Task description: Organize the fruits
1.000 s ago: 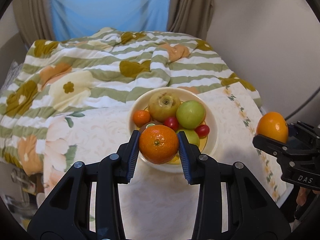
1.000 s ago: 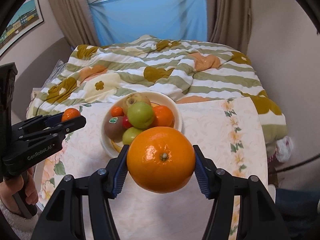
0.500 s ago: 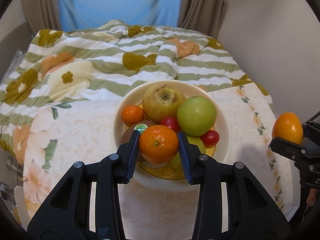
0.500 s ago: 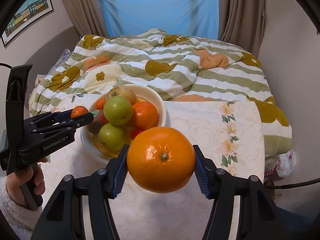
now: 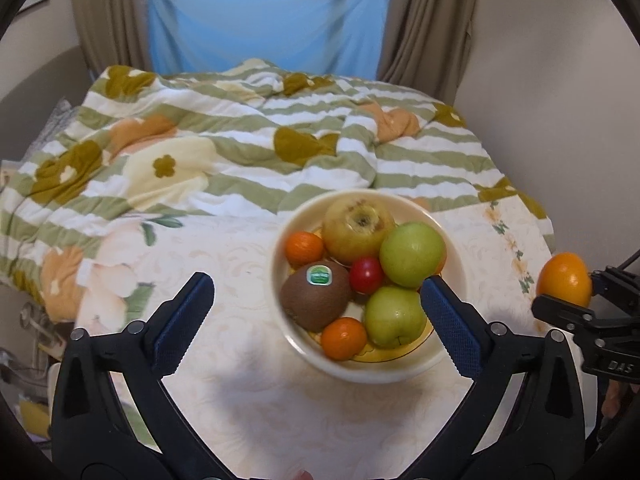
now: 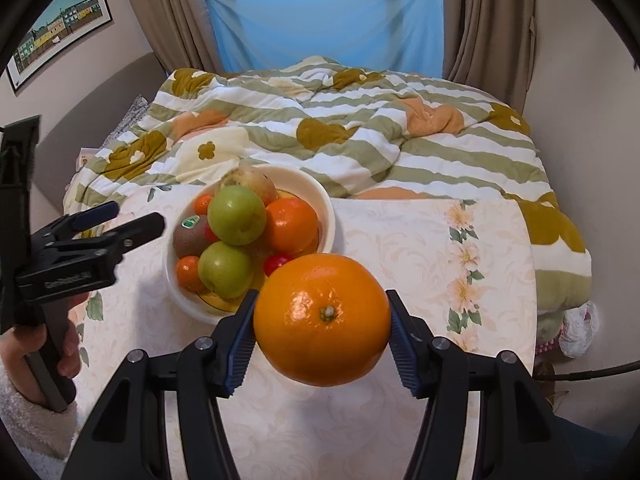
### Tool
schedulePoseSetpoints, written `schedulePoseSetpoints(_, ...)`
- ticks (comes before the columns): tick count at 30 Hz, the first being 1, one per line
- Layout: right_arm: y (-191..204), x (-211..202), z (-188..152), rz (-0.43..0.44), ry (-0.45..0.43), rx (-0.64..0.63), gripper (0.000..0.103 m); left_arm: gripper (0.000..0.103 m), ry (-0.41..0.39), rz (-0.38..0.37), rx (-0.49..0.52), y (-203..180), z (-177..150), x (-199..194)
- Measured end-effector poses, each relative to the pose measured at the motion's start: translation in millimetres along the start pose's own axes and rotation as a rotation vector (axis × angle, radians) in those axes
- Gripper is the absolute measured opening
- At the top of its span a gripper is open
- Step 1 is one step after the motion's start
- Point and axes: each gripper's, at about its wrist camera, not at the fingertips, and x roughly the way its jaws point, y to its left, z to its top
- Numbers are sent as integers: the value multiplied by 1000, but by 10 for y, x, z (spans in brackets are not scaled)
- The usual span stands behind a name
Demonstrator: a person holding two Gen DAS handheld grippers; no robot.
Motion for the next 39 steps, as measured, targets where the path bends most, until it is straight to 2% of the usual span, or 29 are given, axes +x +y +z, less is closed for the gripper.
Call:
schedulePoseSetpoints(6,103,66,94,38,-18,-41,56,103,-29,43,-50,202,33,-305)
schedulePoseSetpoints(11,173,244,108,74,-13,-66,56,103,-22,95,-80,344,-25,-433)
schedulePoseSetpoints(18,240,544,65,95,14,-115,56,103,-5,135,-119,432,-143,-461)
schedulePoseSetpoints(23,263,680,26,101,2,-154,56,103,-4,149,-141,452,-213,-430)
schedulePoseSetpoints(33,268,778,38,104,-32,-173,57,103,19,142,-149,510,-273,-324)
schedulePoseSetpoints(34,259,780,43,104,-30,-167,58,103,18,140,-150,516,-273,-322)
schedulePoseSetpoints(36,231,739,56,117,-52,-148,82,103,18,137,-152,520,-270,-321)
schedulePoseSetpoints(38,217,701,66,130,-72,-140,94,103,15,131,-152,533,-266,-334)
schedulePoseSetpoints(39,220,682,63,122,-78,-138,95,103,11,127,-150,541,-269,-348)
